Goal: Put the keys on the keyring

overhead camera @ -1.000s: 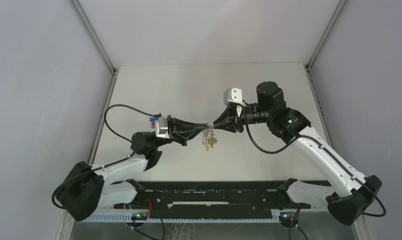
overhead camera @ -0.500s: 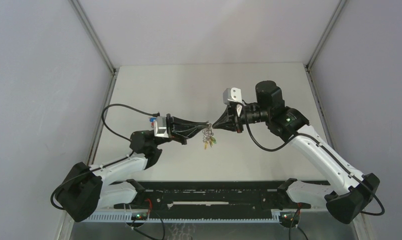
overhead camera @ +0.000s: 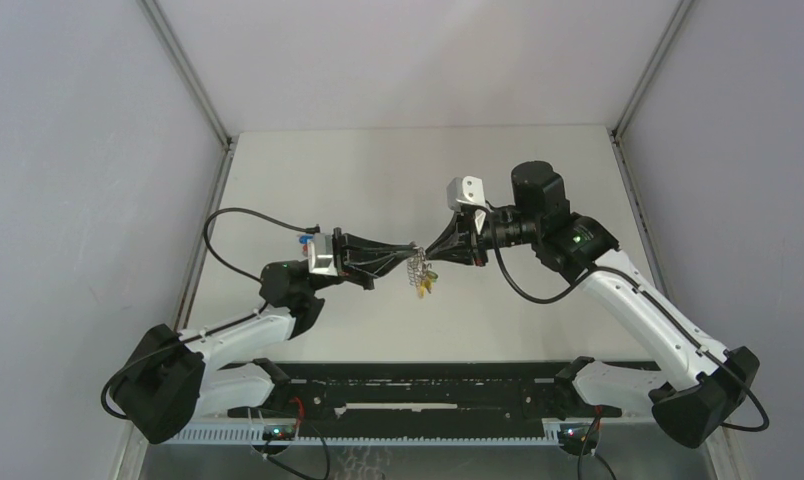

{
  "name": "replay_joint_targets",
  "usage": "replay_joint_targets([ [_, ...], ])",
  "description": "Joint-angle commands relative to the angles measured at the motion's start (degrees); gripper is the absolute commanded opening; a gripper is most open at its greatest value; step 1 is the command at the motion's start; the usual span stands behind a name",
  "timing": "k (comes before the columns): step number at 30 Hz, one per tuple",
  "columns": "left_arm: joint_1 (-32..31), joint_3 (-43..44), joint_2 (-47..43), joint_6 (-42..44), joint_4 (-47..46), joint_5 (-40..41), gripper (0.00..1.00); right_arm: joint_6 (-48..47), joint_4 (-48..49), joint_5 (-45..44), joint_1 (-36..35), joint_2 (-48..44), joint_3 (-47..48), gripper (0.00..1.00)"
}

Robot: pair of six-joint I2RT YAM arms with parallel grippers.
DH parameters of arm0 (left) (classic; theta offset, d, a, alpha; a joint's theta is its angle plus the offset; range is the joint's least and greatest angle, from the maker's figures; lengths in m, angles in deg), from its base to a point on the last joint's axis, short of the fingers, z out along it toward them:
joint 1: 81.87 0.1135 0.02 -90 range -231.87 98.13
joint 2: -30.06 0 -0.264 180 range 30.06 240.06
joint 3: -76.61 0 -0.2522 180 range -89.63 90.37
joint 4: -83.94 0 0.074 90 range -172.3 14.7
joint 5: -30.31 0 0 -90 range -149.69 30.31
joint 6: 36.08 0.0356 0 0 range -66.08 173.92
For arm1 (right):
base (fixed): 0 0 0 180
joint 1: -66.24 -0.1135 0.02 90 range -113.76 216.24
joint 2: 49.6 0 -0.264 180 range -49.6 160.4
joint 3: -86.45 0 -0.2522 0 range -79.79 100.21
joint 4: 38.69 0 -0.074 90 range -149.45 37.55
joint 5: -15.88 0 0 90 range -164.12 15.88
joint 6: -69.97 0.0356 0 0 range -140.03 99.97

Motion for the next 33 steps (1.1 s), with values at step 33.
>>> replay_joint_targets([
  [33,-2.4,1.6,-0.4,3.5,-4.2,3.0,0.0,-3.1,-4.9,-6.0,-3.4,0.6,5.2,0.16],
])
